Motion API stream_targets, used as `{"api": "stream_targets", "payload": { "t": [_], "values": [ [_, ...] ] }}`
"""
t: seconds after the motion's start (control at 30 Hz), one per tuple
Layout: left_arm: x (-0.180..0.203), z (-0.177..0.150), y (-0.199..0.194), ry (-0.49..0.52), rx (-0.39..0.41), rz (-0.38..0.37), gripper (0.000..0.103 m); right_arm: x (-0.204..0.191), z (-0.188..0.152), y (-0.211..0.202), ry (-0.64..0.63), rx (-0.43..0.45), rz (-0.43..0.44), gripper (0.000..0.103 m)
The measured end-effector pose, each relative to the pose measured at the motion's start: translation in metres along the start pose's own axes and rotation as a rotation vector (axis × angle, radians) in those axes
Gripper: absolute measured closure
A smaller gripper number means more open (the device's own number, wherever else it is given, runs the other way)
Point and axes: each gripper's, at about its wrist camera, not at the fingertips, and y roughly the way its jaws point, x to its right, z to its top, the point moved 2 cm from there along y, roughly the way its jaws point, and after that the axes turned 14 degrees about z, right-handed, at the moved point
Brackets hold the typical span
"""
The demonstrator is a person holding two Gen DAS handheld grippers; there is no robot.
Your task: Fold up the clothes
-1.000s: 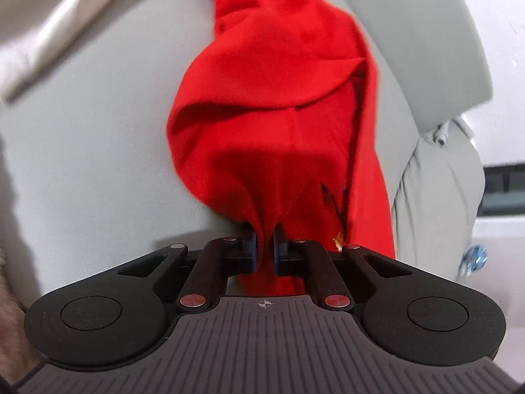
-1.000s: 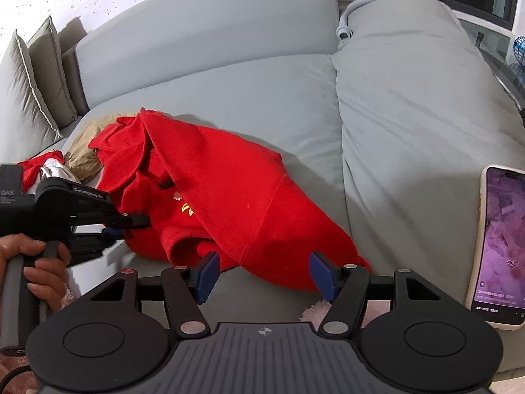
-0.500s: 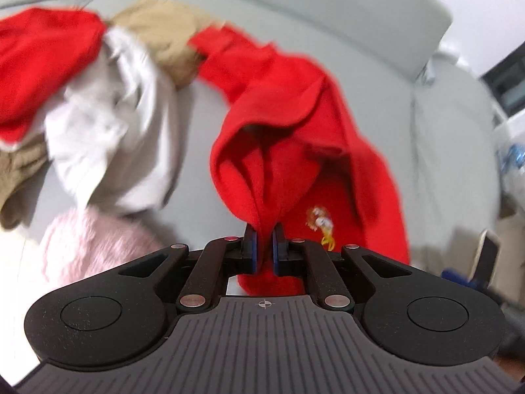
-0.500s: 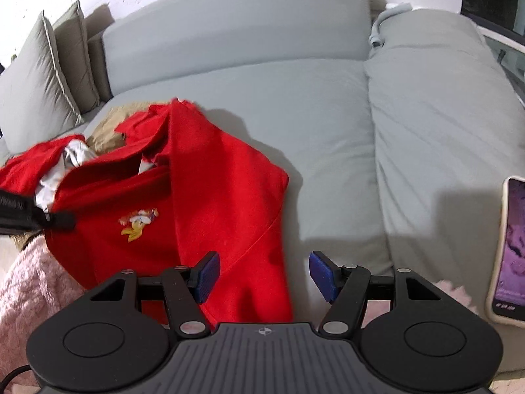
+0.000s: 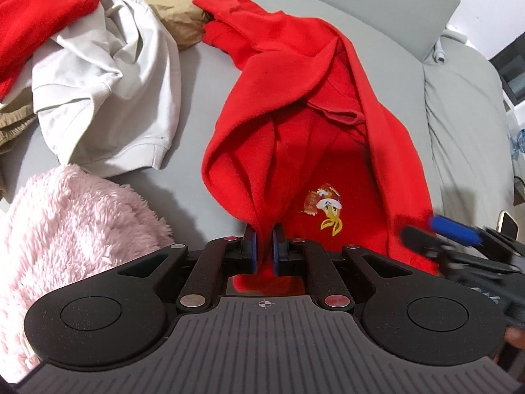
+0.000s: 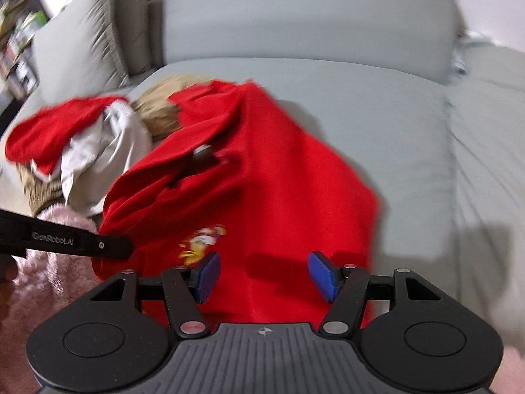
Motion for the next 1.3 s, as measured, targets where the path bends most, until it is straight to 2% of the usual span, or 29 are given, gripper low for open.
{"api": "stream_targets", "payload": {
  "t": [0.03, 0.07, 0.1, 0.13, 0.17, 0.27, 0.3, 0.37, 0.43, 0.47, 0.53, 0.57, 0.6, 0.63, 0.73, 0.77, 0.8, 0.93, 1.1, 1.23, 1.3],
  "values": [
    [0.0, 0.001, 0.0, 0.001, 0.0, 0.001, 0.094, -0.005, 0.001, 0.009, -0.026, -0.015, -0.019, 0.049],
    [0.0, 0.001, 0.0, 0.002, 0.0, 0.002, 0.094, -0.008, 0.001, 0.017, -0.051, -0.031, -0.041, 0.056],
    [0.0, 0.001, 0.0, 0.002, 0.0, 0.003, 0.094, -0.009, 0.001, 0.023, -0.073, -0.053, -0.073, 0.079],
    [0.0, 0.001, 0.0, 0.004, 0.0, 0.004, 0.094, -0.009, 0.001, 0.028, -0.095, -0.074, -0.105, 0.094],
    [0.0, 0.001, 0.0, 0.007, 0.0, 0.006, 0.094, -0.009, 0.001, 0.031, -0.112, -0.088, -0.131, 0.1],
    [0.0, 0.001, 0.002, 0.021, 0.0, 0.015, 0.094, 0.01, 0.01, 0.01, -0.078, -0.024, -0.156, 0.102],
    [0.001, 0.002, 0.003, 0.025, 0.001, 0.022, 0.094, 0.024, 0.018, -0.004, -0.045, 0.029, -0.202, 0.102],
    [0.002, 0.001, 0.005, 0.045, 0.008, 0.051, 0.094, 0.071, 0.031, -0.039, 0.104, 0.152, -0.336, 0.102],
    [0.002, 0.001, 0.007, 0.044, 0.002, 0.058, 0.095, 0.109, 0.032, -0.057, 0.23, 0.167, -0.392, 0.102],
    [0.002, 0.0, 0.009, 0.044, 0.001, 0.065, 0.094, 0.129, 0.03, -0.062, 0.265, 0.14, -0.435, 0.1],
    [0.002, -0.001, 0.01, 0.048, 0.005, 0.074, 0.094, 0.158, 0.021, -0.066, 0.292, 0.074, -0.497, 0.081],
    [0.001, -0.002, 0.01, 0.046, 0.006, 0.079, 0.094, 0.166, 0.015, -0.067, 0.295, 0.043, -0.514, 0.061],
    [0.0, -0.002, 0.01, 0.043, 0.004, 0.076, 0.093, 0.17, 0.01, -0.068, 0.303, 0.023, -0.523, 0.056],
    [-0.001, -0.002, 0.01, 0.039, 0.001, 0.073, 0.092, 0.174, 0.005, -0.07, 0.309, 0.008, -0.528, 0.056],
    [-0.003, -0.002, 0.008, 0.03, -0.006, 0.07, 0.082, 0.17, -0.014, -0.084, 0.389, 0.049, -0.441, 0.051],
    [-0.004, -0.003, 0.006, 0.03, -0.005, 0.071, 0.079, 0.167, -0.019, -0.087, 0.423, 0.061, -0.405, 0.044],
    [-0.004, -0.003, 0.005, 0.032, -0.003, 0.07, 0.078, 0.16, -0.026, -0.09, 0.481, 0.077, -0.338, 0.041],
    [-0.006, -0.006, 0.006, 0.027, -0.01, 0.073, 0.078, 0.132, -0.042, -0.084, 0.644, 0.091, -0.104, 0.041],
    [-0.006, -0.008, 0.007, 0.02, -0.016, 0.073, 0.077, 0.126, -0.032, -0.06, 0.839, 0.123, -0.018, 0.041],
    [-0.008, -0.008, 0.007, 0.008, -0.017, 0.066, 0.077, 0.123, -0.015, -0.044, 0.927, 0.149, -0.055, 0.043],
    [-0.008, -0.008, 0.008, 0.007, -0.018, 0.064, 0.078, 0.124, -0.012, -0.034, 0.968, 0.134, -0.07, 0.05]
  ]
}}
